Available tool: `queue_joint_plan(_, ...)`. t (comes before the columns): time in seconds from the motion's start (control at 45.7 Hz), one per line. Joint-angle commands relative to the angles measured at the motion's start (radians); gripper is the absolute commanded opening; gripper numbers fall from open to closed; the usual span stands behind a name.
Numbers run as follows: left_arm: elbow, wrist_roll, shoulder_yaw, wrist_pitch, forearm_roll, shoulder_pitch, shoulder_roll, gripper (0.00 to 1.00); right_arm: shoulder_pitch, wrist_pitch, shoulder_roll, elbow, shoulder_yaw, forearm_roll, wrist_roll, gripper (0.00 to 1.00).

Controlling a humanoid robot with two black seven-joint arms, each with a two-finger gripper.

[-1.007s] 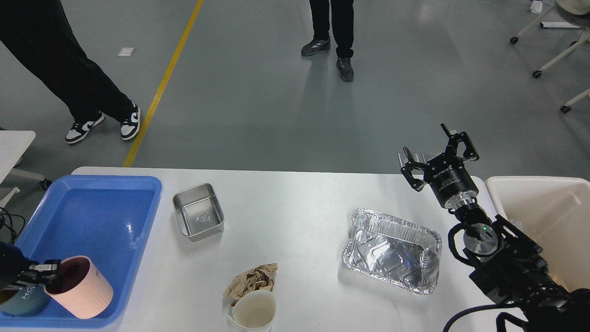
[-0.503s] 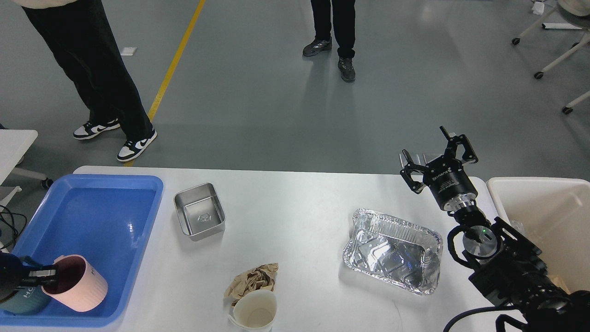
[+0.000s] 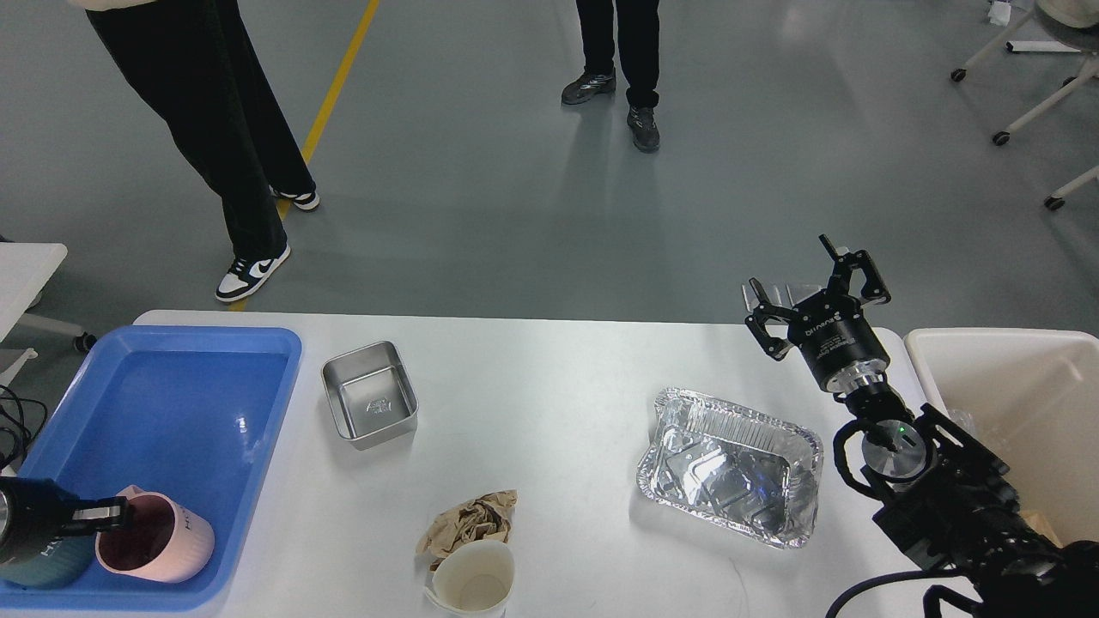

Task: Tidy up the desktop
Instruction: 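Lower the pink mug into the tub and open the left gripper, then withdraw the left gripper and reach toward the small steel tray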

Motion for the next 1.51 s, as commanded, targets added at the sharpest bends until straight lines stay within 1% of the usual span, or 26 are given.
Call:
queue_joint_plan(0.0,0.001,-0.021,0.000,-0.013,-0.004,-0.008,0.006,0.54,0.001,0.000,-0.001,0.004,0.000,0.000,0.000,1.00)
queue_joint_plan(0.088,0.001,-0.042,-0.001,-0.016,-0.010,-0.015,0.007,0.75,0.002,0.000,-0.001,0.005,0.000,0.000,0.000,1.00)
queue_joint_plan(0.131,0.001,-0.056,-0.006,-0.025,-0.011,-0.016,0.012,0.85,0.002,0.000,0.000,0.005,0.000,0.000,0.000,1.00)
queue_joint_plan(0.219,0.001,-0.079,-0.028,-0.069,-0.014,-0.031,0.020,0.93,0.004,0.000,0.002,0.005,0.000,0.000,0.000,1.00)
queue_joint_plan(0.285,0.001,-0.082,-0.049,-0.118,-0.048,-0.077,0.029,0.96,0.007,0.000,0.002,0.005,0.000,0.000,0.000,1.00)
queue_joint_plan(0.46,-0.002,-0.079,-0.078,-0.269,-0.201,-0.180,0.099,0.96,0.011,-0.002,0.003,0.005,0.000,0.000,0.000,1.00)
queue_joint_plan(0.503,-0.005,-0.073,-0.096,-0.312,-0.250,-0.225,0.115,0.96,0.013,-0.002,0.003,0.005,0.000,0.000,0.000,1.00)
queue_joint_plan(0.547,-0.003,-0.067,-0.119,-0.335,-0.295,-0.264,0.112,0.96,0.013,-0.003,0.003,0.005,0.000,0.000,0.000,1.00)
queue_joint_plan(0.613,-0.003,-0.057,-0.159,-0.341,-0.368,-0.304,0.104,0.96,0.013,-0.003,0.003,0.004,0.000,0.000,0.000,1.00)
queue_joint_plan(0.722,-0.002,-0.034,-0.213,-0.327,-0.482,-0.321,0.061,0.96,0.010,-0.003,0.003,0.005,0.000,0.000,0.000,1.00)
queue_joint_plan(0.788,0.000,-0.025,-0.222,-0.293,-0.496,-0.321,0.006,0.96,0.008,-0.003,0.003,0.005,0.000,0.000,0.000,1.00)
queue_joint_plan(0.875,0.009,-0.024,-0.213,-0.179,-0.497,-0.306,-0.078,0.96,0.008,-0.003,0.003,0.005,0.000,0.000,0.000,1.00)
queue_joint_plan(0.985,0.087,-0.025,-0.205,-0.014,-0.497,-0.286,-0.193,0.96,0.010,-0.003,0.003,0.005,0.000,0.000,0.000,1.00)
queue_joint_plan(1.029,0.119,-0.025,-0.209,0.038,-0.497,-0.281,-0.255,0.96,0.010,-0.003,0.003,0.005,0.000,0.000,0.000,1.00)
queue_joint_plan(1.094,0.159,-0.027,-0.221,0.095,-0.505,-0.281,-0.331,0.96,0.010,-0.003,0.002,0.005,0.000,0.000,0.000,1.00)
queue_joint_plan(1.16,0.198,-0.042,-0.227,0.125,-0.513,-0.283,-0.399,0.96,0.010,-0.003,0.002,0.005,0.000,-0.001,0.000,1.00)
queue_joint_plan(1.204,0.233,-0.034,-0.236,0.136,-0.540,-0.280,-0.442,0.96,0.008,-0.003,0.002,0.005,0.000,-0.001,0.000,1.00)
queue_joint_plan(1.335,0.235,-0.022,-0.222,0.125,-0.562,-0.266,-0.465,0.96,0.005,-0.003,0.000,0.005,0.000,-0.020,0.000,1.00)
queue_joint_plan(1.357,0.227,-0.016,-0.222,0.125,-0.560,-0.256,-0.464,0.96,0.005,-0.002,-0.001,0.005,0.000,-0.021,0.000,1.00)
queue_joint_plan(1.401,0.178,0.016,-0.221,0.115,-0.559,-0.228,-0.448,0.96,0.005,-0.002,-0.001,0.005,0.000,-0.023,0.000,1.00)
queue_joint_plan(1.466,0.071,0.103,-0.232,0.081,-0.563,-0.200,-0.373,0.96,0.005,-0.003,-0.001,0.005,0.000,-0.024,0.000,1.00)
queue_joint_plan(1.488,0.037,0.125,-0.235,0.064,-0.563,-0.193,-0.340,0.96,0.005,-0.003,-0.001,0.005,0.000,-0.025,0.000,1.00)
